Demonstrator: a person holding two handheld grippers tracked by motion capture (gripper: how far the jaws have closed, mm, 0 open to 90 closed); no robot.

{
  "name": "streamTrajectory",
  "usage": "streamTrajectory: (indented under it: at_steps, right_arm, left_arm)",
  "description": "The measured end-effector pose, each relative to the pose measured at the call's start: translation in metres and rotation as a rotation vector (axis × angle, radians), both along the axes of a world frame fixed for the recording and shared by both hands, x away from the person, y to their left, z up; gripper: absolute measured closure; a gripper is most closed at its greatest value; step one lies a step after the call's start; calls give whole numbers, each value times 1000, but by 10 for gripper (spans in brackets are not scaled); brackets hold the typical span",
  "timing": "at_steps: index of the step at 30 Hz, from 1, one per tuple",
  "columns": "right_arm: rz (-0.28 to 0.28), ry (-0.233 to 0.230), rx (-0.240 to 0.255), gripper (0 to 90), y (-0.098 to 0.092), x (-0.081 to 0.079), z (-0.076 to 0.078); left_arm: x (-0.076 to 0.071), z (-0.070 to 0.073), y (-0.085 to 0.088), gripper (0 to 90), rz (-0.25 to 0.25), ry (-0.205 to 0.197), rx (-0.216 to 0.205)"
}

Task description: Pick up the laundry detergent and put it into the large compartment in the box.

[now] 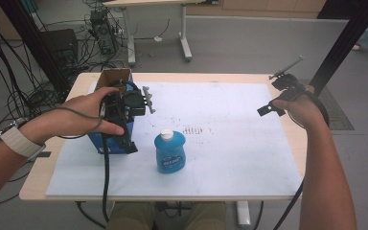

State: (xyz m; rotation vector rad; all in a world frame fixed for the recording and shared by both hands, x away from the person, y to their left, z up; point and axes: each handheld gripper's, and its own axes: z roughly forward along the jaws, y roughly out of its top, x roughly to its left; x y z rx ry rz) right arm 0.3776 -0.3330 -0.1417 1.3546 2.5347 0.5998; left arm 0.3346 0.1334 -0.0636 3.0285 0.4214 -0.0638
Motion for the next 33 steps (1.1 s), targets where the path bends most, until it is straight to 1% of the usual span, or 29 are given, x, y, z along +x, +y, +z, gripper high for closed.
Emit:
streamTrajectory:
  at_steps: [3, 4, 5, 8, 12, 16, 17, 18, 19, 22, 23, 24, 28, 33]
  right_arm:
    - [0, -1, 1, 106, 1, -1, 1]
    - [0, -3, 1, 106, 1, -1, 1]
    - [0, -3, 2, 107, 1, -1, 1]
    - [0, -4, 2, 106, 1, -1, 1]
    - [-1, -6, 3, 106, 0, -2, 1]
    - [1, -8, 3, 106, -1, -3, 1]
    - [-1, -6, 4, 107, -1, -3, 1]
    - [-2, -7, 6, 106, -2, -3, 0]
    - [-3, -7, 6, 107, -2, -3, 0]
    - [-4, -8, 8, 106, -3, -4, -1]
    - [-4, -6, 7, 107, -3, -4, -1]
    - [-4, -6, 7, 107, -3, -4, -1]
    - [-2, -9, 10, 107, -3, -4, -1]
    - [3, -11, 13, 107, -2, -4, -2]
  left_arm:
    - [0, 1, -5, 51, 12, -5, 3]
    - [2, 1, -7, 51, 30, 1, -5]
    - [2, 2, -8, 51, 35, 1, -10]
    - [5, 2, -12, 58, 44, 10, -15]
    - [5, 0, -20, 62, 44, 12, -17]
    - [7, -1, -26, 65, 60, 13, -18]
    - [8, -3, -30, 64, 76, 10, -17]
    - [8, -3, -30, 65, 76, 10, -17]
    - [8, -4, -32, 66, 92, 9, -20]
    - [9, -5, -36, 67, 101, 8, -15]
    - [8, -6, -39, 68, 116, 4, -15]
    - [8, -6, -39, 68, 116, 4, -15]
    - [9, -8, -49, 71, 119, 0, 6]
    - [12, -10, -55, 72, 127, 1, 16]
